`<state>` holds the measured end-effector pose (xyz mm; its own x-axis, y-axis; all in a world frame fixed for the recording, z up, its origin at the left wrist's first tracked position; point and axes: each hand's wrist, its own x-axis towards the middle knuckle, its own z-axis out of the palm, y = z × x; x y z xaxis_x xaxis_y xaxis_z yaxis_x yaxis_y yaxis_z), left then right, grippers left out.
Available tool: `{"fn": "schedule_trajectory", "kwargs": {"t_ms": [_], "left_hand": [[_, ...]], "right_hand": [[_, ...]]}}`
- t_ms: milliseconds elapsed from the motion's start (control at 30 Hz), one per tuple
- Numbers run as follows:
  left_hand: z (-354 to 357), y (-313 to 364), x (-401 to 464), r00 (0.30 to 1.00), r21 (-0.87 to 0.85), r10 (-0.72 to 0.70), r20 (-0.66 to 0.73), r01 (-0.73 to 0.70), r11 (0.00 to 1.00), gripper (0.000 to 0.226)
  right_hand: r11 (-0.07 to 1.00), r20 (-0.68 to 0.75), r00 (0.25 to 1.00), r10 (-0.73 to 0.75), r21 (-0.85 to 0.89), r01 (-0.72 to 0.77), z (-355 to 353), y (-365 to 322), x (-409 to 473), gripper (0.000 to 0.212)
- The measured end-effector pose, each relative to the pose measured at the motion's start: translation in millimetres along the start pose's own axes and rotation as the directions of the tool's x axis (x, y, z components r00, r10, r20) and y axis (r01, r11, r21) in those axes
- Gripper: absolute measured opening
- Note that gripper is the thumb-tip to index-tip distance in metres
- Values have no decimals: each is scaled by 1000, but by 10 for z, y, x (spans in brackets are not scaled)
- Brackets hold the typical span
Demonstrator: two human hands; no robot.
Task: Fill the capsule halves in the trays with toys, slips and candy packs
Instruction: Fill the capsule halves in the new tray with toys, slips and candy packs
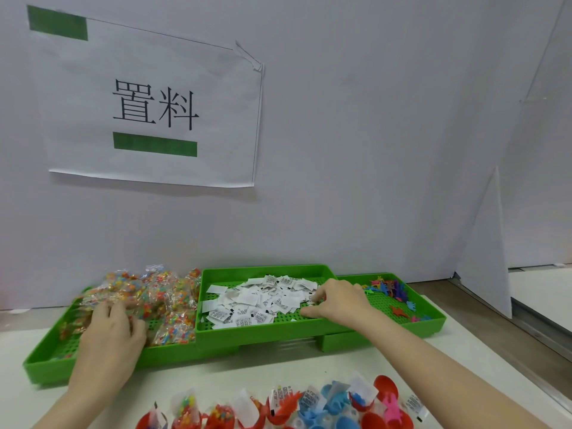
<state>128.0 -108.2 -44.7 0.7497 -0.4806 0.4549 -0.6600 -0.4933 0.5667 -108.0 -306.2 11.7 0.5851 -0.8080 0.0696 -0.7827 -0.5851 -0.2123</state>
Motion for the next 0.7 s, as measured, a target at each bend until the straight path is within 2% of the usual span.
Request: {"fn": "schedule_trajectory", "kwargs": {"t_ms": [67, 133, 267, 433, 533, 700], "left_hand": [[-4, 6, -5, 1000, -4, -7, 0, 7, 1000, 18], [-12, 12, 6, 1000, -45, -30, 7, 30, 999, 23], [-30, 13, 5, 1000, -126, -13, 20, 16, 992, 24], [-61, 20, -16, 999, -163, 41, 14, -38, 986, 26], [-50, 12, -13, 998, -157, 57, 13, -54, 986, 27], [-17, -8, -4, 998, -138, 55, 7, -54, 989, 25]], "right_hand": [[1000, -38, 999, -3, 22, 3, -7, -14, -11, 26], [1000, -64, 998, 8, 30, -6, -9, -26, -27, 21], [1000, -110, 994, 15, -24, -18, -7, -25, -53, 23], [999, -173, 984, 47, 8, -46, -8, -4, -54, 29], [994, -207, 975, 83, 89, -66, -27, 6, -56, 31], [958, -182, 972, 147, 272, -94, -63, 34, -28, 29]]}}
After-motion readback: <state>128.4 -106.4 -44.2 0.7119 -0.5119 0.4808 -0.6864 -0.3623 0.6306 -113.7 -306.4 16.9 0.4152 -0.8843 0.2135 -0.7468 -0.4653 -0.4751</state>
